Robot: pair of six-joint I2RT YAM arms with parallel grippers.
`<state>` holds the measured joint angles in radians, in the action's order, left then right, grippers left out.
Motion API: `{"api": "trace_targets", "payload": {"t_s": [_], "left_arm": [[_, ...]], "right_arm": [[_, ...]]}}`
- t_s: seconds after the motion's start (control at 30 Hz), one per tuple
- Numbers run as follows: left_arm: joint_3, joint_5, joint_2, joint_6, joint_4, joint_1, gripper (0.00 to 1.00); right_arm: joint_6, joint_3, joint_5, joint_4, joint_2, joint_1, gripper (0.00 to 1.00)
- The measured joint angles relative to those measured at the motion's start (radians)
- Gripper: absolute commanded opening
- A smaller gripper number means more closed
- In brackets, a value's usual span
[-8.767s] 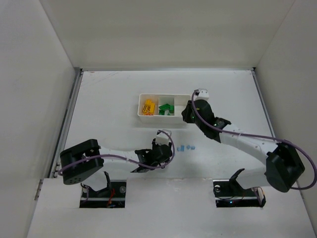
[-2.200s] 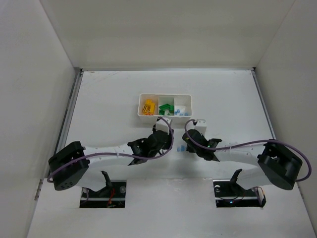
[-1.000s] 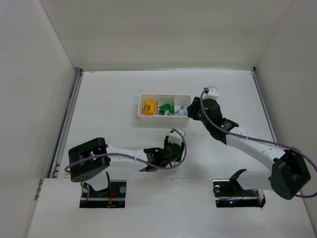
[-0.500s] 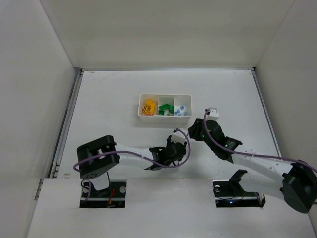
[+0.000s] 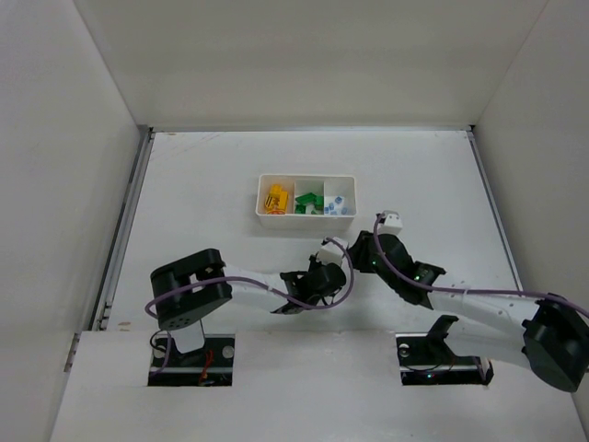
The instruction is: Sort the legos into containers by color
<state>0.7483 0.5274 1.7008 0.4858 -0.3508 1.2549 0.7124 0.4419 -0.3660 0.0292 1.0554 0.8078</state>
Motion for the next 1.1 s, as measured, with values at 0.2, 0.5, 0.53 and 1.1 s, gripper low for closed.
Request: {"api": "trace_targets", "payload": {"t_s": [0.2, 0.5, 0.53, 1.1], "left_arm": [[0.000, 0.011, 0.007, -0.003, -0.006, 0.000, 0.09], [-0.013, 0.019, -0.161, -0.041, 0.007, -0.049, 0.09], [-0.011, 0.019, -0.185, -0.051, 0.003, -0.061, 0.09], [0.433, -0.092, 0.135, -0.227, -0.069, -0.317, 0.42]], "right_arm": [[0.018, -0.004, -0.013, 0.001, 0.019, 0.031, 0.46], [0.034, -0.018, -0.030, 0.000, 0.019, 0.032, 0.46], [0.038, -0.018, -0.031, 0.000, 0.019, 0.032, 0.46], [0.073, -0.020, -0.047, -0.021, 0.119, 0.117, 0.46]]}}
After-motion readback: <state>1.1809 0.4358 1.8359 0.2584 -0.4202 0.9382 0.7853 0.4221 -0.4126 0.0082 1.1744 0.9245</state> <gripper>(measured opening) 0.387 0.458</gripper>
